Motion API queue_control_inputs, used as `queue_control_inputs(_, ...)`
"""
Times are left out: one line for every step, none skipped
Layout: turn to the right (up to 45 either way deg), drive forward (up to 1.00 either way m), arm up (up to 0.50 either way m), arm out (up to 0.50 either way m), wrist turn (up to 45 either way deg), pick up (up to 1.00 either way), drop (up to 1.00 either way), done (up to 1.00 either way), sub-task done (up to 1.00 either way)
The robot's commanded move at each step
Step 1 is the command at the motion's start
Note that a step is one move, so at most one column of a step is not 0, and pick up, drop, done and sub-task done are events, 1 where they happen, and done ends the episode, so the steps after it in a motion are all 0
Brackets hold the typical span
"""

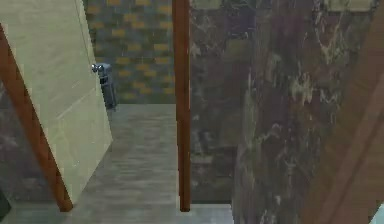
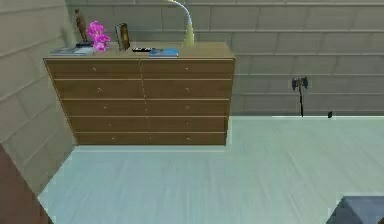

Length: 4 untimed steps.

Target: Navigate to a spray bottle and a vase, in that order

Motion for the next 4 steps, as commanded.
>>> queue_control_inputs(-45.0,0.0,0.0,0.0,0.0,0.0,0.0,0.0,0.0)
queue_control_inputs(0.0,0.4,0.0,0.0,0.0,0.0,0.0,0.0,0.0)
queue_control_inputs(30.0,0.0,0.0,0.0,0.0,0.0,0.0,0.0,0.0)
queue_control_inputs(3.0,0.0,0.0,0.0,0.0,0.0,0.0,0.0,0.0)
